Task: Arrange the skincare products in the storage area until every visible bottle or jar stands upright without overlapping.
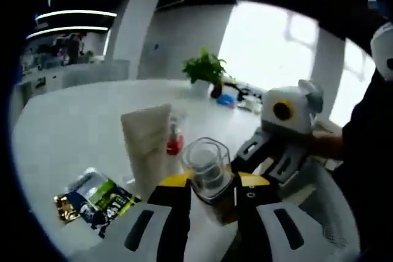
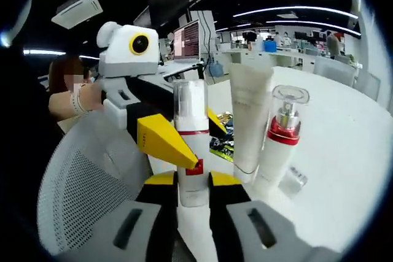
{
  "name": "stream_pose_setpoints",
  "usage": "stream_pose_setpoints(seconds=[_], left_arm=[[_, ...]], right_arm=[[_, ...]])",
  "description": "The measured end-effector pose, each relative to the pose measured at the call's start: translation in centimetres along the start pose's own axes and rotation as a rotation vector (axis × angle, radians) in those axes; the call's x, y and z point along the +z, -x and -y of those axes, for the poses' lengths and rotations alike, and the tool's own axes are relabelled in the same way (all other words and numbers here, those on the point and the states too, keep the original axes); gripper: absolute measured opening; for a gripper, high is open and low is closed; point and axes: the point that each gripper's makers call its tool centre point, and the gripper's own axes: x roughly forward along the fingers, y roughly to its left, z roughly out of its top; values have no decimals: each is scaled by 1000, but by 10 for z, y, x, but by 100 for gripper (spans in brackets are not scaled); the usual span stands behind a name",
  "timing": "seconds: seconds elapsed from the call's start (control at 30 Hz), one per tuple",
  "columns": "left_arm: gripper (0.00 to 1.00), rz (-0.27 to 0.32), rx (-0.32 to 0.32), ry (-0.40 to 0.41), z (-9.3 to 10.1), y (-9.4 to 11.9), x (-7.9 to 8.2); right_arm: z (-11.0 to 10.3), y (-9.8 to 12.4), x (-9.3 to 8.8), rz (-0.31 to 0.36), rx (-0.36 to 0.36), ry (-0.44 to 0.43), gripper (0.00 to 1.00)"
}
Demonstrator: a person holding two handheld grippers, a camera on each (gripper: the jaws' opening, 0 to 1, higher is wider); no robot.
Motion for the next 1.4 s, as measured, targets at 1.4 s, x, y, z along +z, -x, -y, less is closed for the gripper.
stream_pose_setpoints(seconds=[1.4], left_arm=[[18,-94,237,108,-33,1,-31]], right_arm=[[7,3,-6,-29,-122,81,13]])
